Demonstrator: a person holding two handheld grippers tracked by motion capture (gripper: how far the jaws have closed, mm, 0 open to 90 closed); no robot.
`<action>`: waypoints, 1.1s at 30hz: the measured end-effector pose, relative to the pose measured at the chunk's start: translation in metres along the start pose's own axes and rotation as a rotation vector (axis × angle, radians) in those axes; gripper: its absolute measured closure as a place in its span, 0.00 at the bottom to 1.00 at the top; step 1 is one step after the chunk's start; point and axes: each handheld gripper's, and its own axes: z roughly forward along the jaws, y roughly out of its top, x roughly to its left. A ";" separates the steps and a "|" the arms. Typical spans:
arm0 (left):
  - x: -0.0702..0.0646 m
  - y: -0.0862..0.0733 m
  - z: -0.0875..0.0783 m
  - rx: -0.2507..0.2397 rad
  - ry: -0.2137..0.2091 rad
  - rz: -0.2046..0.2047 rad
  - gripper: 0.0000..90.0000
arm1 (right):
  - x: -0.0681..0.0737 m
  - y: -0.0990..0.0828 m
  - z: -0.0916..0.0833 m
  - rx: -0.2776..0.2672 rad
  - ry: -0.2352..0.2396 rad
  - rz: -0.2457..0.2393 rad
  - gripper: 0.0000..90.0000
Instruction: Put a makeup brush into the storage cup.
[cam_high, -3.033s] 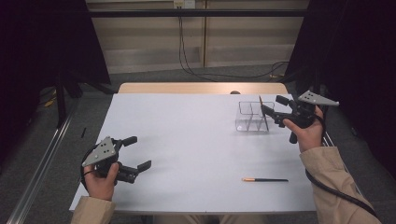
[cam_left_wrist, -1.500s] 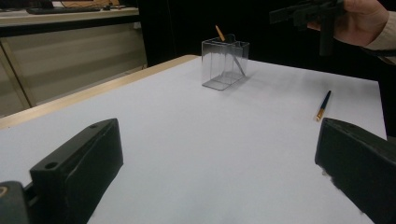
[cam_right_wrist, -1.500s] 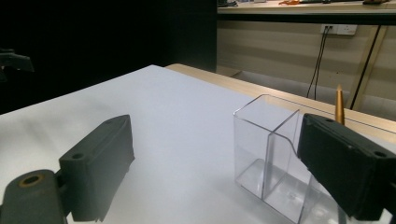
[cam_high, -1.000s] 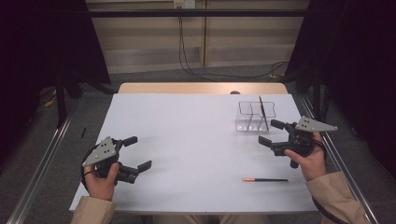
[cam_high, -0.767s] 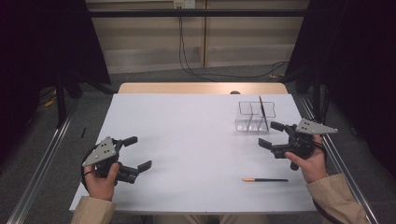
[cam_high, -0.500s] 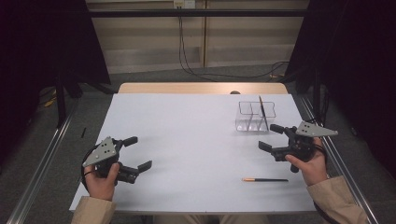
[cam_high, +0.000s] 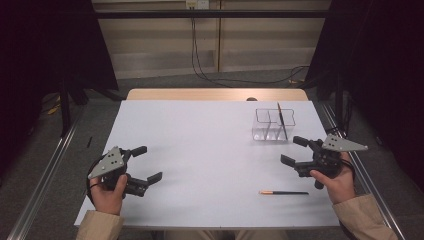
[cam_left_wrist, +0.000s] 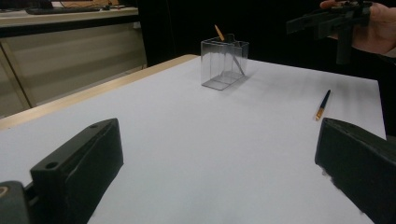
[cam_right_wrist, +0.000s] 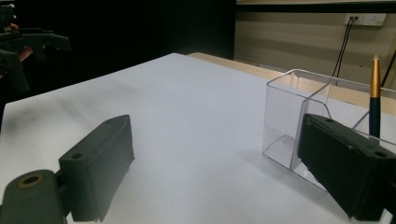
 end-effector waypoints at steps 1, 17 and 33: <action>0.000 0.000 0.000 0.000 0.000 0.000 0.01 | 0.000 -0.001 -0.001 -0.001 0.000 0.001 0.11; -0.001 0.002 0.000 0.000 -0.002 0.008 0.01 | 0.003 -0.006 -0.009 0.006 0.001 -0.005 0.11; -0.001 0.002 0.000 -0.001 -0.001 0.008 0.01 | 0.004 -0.003 -0.005 0.077 0.028 -0.028 0.10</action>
